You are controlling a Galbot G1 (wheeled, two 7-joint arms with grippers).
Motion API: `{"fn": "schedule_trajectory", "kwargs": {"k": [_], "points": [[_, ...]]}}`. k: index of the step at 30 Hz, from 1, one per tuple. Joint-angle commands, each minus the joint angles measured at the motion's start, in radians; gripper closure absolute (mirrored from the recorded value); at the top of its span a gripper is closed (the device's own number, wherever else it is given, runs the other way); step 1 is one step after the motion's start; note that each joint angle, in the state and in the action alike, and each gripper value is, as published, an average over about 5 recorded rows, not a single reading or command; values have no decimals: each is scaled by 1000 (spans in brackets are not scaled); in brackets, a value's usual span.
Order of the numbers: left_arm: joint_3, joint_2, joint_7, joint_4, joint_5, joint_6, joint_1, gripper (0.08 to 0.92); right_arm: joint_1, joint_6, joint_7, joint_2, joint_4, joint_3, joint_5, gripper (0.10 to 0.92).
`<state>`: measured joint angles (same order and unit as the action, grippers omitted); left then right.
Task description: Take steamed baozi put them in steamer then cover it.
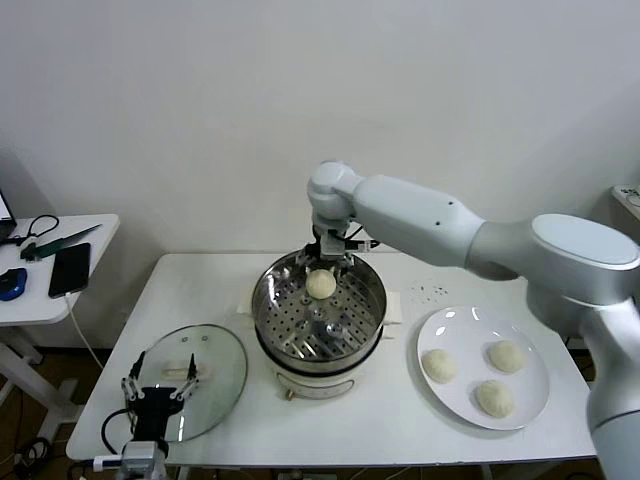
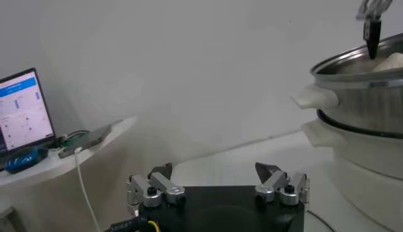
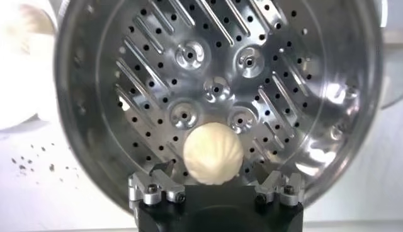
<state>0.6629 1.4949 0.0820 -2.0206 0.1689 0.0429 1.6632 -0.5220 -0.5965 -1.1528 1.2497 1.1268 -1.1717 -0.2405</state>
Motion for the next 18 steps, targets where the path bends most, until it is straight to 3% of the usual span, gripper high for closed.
{"fn": "schedule_trajectory", "kwargs": {"k": [1,5,10,18], "points": [[-13,1,0,1,5,-2,-1,177,-161,158,61,-217,163,-112,278,203],[-21,9,0,-2,10,-10,0,177,-255,394,79,-381,259,-211,481,203],[-21,6,-2,-20,0,-12,8,177,-237,668,90,-585,321,-219,633,203],[-19,3,-3,-22,-3,-12,13,177,5,838,119,-772,364,-130,660,203]]}}
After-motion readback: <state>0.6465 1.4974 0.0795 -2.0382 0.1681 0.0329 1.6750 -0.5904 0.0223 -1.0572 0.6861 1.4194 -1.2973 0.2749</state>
